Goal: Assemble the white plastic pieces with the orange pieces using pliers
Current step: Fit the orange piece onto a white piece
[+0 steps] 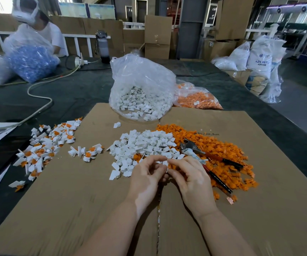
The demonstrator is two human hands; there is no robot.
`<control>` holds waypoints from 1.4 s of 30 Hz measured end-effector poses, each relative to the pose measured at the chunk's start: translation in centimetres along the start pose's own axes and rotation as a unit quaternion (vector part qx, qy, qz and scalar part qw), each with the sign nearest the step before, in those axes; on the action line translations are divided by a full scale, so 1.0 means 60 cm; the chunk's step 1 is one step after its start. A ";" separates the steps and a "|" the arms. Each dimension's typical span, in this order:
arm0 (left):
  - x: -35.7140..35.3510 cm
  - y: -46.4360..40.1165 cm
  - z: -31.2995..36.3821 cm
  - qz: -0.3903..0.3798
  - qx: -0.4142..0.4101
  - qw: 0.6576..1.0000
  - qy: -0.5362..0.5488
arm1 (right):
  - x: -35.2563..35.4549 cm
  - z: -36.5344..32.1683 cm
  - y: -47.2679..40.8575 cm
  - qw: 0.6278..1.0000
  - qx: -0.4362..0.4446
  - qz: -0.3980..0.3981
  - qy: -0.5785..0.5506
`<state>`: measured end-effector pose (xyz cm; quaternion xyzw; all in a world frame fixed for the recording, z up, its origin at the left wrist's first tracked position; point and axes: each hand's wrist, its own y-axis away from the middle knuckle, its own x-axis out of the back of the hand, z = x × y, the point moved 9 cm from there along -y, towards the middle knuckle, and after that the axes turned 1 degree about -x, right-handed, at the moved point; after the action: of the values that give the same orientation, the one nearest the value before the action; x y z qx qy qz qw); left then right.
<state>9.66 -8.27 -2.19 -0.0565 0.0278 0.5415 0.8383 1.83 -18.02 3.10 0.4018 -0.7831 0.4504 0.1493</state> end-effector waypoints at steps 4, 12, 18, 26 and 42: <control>-0.001 0.000 -0.001 -0.003 0.004 1.000 0.000 | -0.002 0.003 0.001 1.000 -0.002 0.000 0.000; -0.003 0.002 0.003 -0.009 0.002 1.000 -0.001 | -0.001 0.002 0.001 1.000 0.002 0.005 0.007; 0.001 0.002 0.006 0.005 0.001 1.000 0.007 | 0.004 0.003 0.002 1.000 0.004 0.023 -0.002; 0.000 0.002 0.007 -0.003 -0.003 1.000 0.015 | 0.006 0.003 0.004 0.999 0.012 0.028 -0.011; 0.000 0.000 0.012 0.010 -0.009 1.000 -0.002 | 0.008 -0.003 -0.001 1.000 0.013 0.026 -0.003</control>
<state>9.64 -8.16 -1.47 -0.0629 0.0215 0.5503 0.8323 1.55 -18.12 3.48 0.3849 -0.7875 0.4634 0.1299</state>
